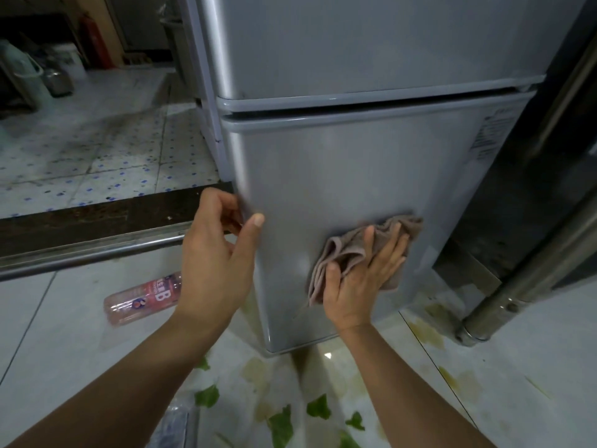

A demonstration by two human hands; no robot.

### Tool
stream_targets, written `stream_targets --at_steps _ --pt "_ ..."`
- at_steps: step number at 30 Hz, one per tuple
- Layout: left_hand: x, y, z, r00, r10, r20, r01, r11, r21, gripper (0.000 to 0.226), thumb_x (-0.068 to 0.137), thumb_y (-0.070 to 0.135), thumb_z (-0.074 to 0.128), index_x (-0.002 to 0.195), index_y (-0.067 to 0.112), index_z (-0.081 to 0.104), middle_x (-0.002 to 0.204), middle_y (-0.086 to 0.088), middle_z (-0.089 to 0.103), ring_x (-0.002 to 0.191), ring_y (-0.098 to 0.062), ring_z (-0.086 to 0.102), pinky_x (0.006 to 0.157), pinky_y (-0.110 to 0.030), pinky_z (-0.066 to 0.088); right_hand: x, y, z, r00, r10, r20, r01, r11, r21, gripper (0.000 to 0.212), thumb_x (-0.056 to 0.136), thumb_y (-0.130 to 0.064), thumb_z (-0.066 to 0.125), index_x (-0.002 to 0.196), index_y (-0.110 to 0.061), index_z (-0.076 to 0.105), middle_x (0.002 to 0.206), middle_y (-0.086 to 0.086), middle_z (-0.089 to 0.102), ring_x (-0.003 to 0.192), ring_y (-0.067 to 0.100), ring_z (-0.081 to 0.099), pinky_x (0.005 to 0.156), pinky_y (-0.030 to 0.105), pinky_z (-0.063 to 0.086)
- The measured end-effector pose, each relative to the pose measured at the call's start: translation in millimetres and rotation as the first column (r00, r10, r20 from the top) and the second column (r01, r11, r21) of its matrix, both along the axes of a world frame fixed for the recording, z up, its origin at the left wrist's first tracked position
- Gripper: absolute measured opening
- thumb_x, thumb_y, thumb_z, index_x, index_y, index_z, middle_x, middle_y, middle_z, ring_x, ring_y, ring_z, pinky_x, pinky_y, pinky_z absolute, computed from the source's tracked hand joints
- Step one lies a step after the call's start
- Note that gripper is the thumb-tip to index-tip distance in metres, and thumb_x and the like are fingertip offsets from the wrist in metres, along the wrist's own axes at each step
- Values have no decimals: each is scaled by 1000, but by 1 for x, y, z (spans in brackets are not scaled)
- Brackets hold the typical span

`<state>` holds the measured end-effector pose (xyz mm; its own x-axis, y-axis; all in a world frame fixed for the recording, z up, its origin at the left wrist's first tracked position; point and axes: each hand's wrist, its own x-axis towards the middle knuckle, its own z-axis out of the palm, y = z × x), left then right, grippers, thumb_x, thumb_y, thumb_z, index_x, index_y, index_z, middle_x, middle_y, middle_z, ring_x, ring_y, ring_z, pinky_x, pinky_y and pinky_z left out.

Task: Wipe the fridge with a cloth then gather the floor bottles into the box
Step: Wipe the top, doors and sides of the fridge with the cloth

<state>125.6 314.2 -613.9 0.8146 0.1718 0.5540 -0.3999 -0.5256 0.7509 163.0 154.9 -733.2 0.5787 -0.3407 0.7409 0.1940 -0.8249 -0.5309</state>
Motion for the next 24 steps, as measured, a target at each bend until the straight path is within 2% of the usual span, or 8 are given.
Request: stream_targets --at_steps 1,3,5,7,10,14,18,24 --pt "0 0 0 1000 -3 -6 3 1000 -4 14 86 41 54 83 45 40 86 20 56 66 -6 57 40 -23 45 0 -1 7 1000 12 16 -13 1000 23 67 92 -62 14 150 -34 -2 153 22 5 142 40 3 112 64 7" --pt "1 0 -2 1000 -9 5 9 1000 -15 15 87 38 54 84 44 41 86 18 56 73 -4 58 46 -25 48 9 -8 33 996 -27 87 16 992 125 69 93 -61 16 150 -23 11 154 25 10 143 39 5 115 58 8" --pt "2 -2 -4 1000 -9 26 9 1000 -9 13 89 35 54 88 39 42 85 16 56 79 0 56 59 -17 49 25 -24 61 983 -111 149 75 971 226 69 95 -57 17 149 -15 16 154 26 14 143 37 10 115 50 9" --pt "2 -2 -6 1000 6 26 -6 1000 -14 13 89 35 53 86 40 41 84 16 56 80 1 56 62 -10 46 35 -38 72 973 -147 179 106 970 220 70 96 -56 17 149 -11 15 154 26 16 143 36 12 116 49 11" --pt "3 -4 -9 999 26 31 -25 999 -19 17 90 32 55 86 40 40 84 17 55 79 2 55 62 -7 44 33 -48 52 987 -110 120 86 977 195 72 95 -58 12 146 -7 9 151 33 15 142 44 13 115 57 14" --pt "2 -6 -10 998 36 52 -34 999 -33 19 91 25 57 89 36 41 82 17 55 76 2 55 59 -9 44 22 -53 32 996 -83 -35 90 920 382 93 90 -67 8 142 10 9 151 35 9 143 45 9 118 51 10" --pt "1 -5 -8 999 41 34 -40 998 -42 19 90 26 57 88 36 41 81 20 55 77 2 55 55 -27 49 29 -59 62 993 -115 -25 114 884 453 69 95 -36 23 145 9 7 155 28 3 145 37 2 119 39 -1" --pt "-1 -8 -7 1000 15 -1 -15 996 -90 20 90 31 55 85 45 41 86 24 54 78 -3 56 57 -49 55 50 -88 89 970 -181 162 88 883 460 63 97 -30 26 146 7 12 155 25 11 146 34 11 120 39 5"
